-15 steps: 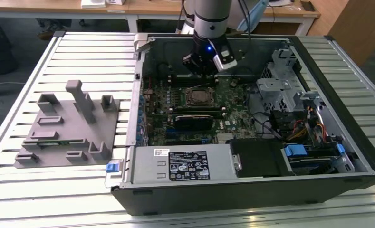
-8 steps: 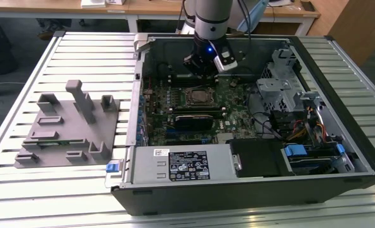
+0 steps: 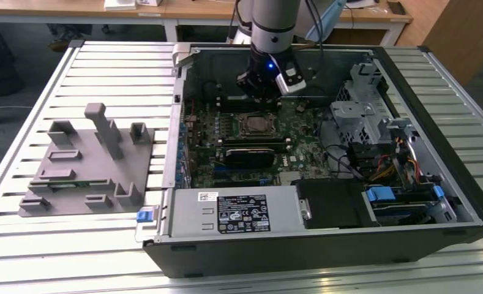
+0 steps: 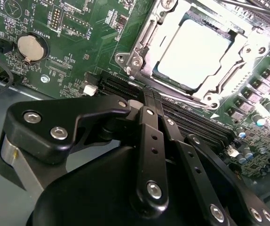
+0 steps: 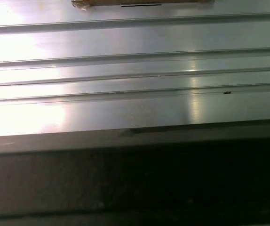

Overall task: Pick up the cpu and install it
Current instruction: 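Install the first cpu locking lever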

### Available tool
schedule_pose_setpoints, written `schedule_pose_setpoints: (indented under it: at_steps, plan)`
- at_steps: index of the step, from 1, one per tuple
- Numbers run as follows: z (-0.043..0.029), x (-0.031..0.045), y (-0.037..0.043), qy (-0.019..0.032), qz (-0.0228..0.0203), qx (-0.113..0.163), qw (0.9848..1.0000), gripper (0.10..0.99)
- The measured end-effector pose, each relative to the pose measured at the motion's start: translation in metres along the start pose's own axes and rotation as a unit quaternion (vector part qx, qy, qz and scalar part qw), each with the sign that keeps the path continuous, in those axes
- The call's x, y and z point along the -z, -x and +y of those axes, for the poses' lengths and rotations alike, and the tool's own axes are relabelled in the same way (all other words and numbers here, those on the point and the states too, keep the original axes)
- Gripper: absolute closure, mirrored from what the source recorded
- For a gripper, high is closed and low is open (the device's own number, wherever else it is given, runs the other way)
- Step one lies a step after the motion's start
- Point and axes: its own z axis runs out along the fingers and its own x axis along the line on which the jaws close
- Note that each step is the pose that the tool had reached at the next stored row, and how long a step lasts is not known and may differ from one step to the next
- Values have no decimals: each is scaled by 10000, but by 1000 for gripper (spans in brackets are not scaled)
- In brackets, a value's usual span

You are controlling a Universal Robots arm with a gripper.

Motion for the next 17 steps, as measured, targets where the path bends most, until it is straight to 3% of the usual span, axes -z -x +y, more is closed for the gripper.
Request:
schedule_pose_setpoints:
  at_steps: [17]
  plan:
    - [-1, -31, 12, -4, 12, -1, 10000, 980]
